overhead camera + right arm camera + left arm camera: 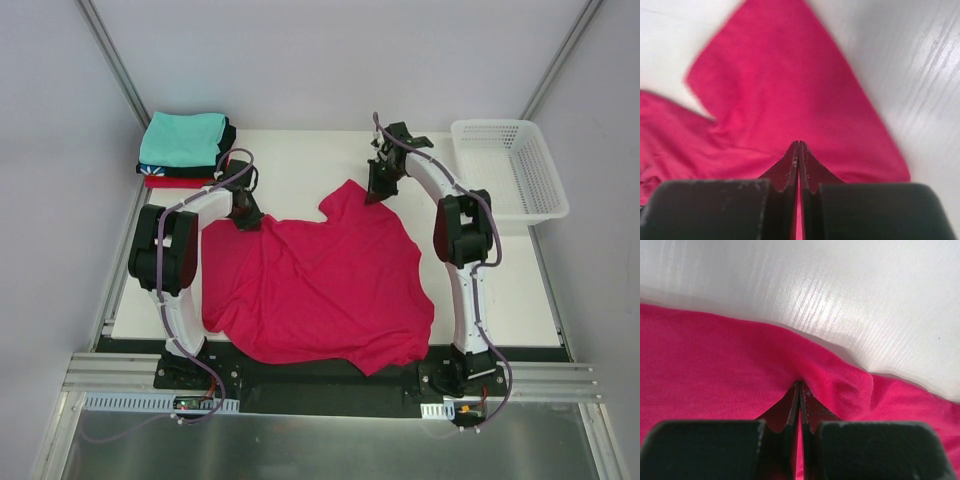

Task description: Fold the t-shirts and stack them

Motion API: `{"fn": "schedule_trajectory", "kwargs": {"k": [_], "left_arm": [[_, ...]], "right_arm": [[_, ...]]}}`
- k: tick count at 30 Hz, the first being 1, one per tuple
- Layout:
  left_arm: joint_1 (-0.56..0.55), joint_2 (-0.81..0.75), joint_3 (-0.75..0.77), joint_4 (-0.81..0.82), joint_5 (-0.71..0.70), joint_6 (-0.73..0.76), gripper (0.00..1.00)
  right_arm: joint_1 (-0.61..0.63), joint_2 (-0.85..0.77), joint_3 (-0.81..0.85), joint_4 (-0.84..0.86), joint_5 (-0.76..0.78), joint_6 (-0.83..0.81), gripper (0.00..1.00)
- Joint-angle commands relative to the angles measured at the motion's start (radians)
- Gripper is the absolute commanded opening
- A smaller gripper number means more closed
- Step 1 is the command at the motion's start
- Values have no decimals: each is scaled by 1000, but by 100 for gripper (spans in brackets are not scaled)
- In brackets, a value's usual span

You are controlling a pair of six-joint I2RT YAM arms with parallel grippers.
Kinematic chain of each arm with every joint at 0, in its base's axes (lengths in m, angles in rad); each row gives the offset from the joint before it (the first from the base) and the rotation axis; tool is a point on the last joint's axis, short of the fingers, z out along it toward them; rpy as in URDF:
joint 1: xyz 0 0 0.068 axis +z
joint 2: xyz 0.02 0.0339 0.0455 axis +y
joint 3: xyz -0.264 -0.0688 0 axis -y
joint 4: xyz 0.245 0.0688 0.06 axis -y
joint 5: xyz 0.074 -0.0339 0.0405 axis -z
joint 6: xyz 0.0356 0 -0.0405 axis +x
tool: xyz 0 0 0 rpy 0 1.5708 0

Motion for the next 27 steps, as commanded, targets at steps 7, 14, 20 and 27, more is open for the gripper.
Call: {"fn": "schedule_trajectory", "kwargs": {"k": [7,14,20,27], "left_arm": [[2,-41,-12,-34,4,3,0],[2,-24,7,-34,30,10,0],[2,9,52,-34,27,19,0],[1,97,170,-45,59,36,0]], "right_arm": [[-53,139,54,-40,-7,4,1],[-110,177,69,-40,10,-10,1],[-165,234,190,-86,11,-29,1],[-222,260,281,-75,-44,-10,1]]}}
